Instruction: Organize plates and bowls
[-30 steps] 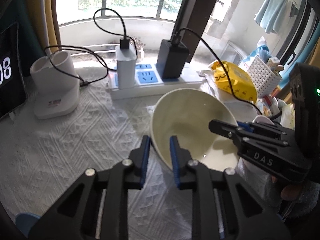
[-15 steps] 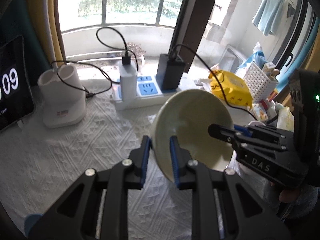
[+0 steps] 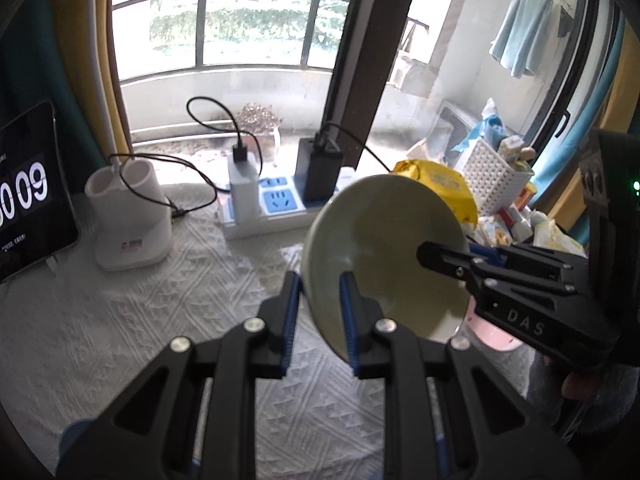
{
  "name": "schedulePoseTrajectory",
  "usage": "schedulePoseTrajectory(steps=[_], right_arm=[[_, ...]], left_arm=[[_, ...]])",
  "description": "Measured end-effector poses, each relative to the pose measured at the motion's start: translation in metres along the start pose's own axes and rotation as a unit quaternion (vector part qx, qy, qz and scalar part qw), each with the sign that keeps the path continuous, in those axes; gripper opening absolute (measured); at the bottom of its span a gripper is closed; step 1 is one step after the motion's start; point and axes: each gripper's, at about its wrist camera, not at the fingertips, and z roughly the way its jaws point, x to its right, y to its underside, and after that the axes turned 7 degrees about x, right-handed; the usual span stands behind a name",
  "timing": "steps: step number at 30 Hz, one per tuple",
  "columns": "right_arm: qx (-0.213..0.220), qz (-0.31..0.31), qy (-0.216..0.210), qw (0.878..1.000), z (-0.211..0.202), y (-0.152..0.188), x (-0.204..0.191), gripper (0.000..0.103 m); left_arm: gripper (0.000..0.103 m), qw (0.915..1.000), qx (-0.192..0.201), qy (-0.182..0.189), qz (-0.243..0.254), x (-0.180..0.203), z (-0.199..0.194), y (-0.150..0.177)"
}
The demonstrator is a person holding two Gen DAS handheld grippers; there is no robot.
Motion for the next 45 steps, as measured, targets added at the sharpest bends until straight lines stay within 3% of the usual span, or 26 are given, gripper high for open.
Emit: schedulePoseTrajectory(steps=[22,45], right_arm=[[0.017,0.0,0.025,1.0,-0.066,0.014,-0.018,0.019],[0.023,0.009,0.044,0.999,-0.12,0.062,-0.038,0.019]], left_arm=[[0.021,0.9994,0.023,0.021,0.016,0.022,-0.057,0.013],[0.021,0.9984,0.029,0.037,0.03,0.04,-0.106,0.051]])
